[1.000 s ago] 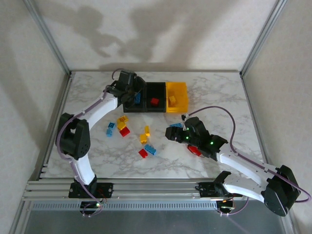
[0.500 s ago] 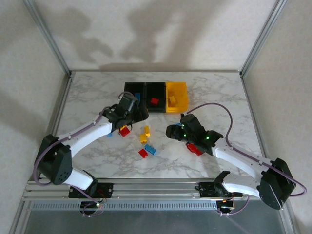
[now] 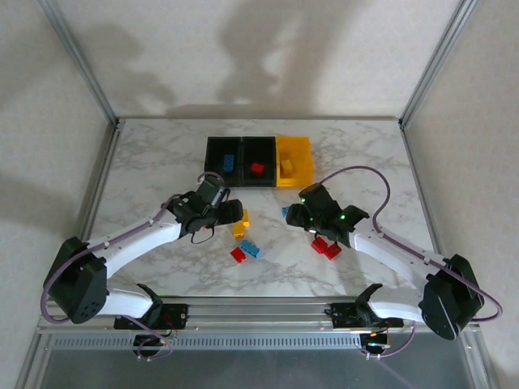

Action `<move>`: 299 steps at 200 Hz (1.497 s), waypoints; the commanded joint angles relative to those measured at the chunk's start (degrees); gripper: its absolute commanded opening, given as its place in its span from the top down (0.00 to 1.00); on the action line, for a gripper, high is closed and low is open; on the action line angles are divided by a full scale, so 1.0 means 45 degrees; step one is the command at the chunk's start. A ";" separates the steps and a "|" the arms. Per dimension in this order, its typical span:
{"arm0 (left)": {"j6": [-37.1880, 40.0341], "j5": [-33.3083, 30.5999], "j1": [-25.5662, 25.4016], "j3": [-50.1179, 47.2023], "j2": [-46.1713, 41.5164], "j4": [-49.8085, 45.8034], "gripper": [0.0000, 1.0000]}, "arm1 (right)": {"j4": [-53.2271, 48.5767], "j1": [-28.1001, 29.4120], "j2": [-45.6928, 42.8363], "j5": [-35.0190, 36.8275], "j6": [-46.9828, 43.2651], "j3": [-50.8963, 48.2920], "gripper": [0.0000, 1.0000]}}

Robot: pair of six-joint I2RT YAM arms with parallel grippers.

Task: Sort the legos into containers by color
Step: Pick up the lego from the center of the table.

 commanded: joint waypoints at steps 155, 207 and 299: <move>0.0437 0.0067 -0.0612 0.0095 0.0516 0.0298 0.23 | -0.1698 -0.1281 0.1869 -0.0365 0.0479 -0.0682 0.29; 0.0514 0.0123 -0.0617 0.0017 0.0702 0.0540 0.23 | -0.1648 -0.1283 0.1672 -0.0424 0.0779 -0.1124 0.29; 0.0378 0.0153 -0.0710 0.0120 0.0977 0.0634 0.23 | -0.1218 -0.0086 0.2441 -0.1061 0.0886 -0.0425 0.37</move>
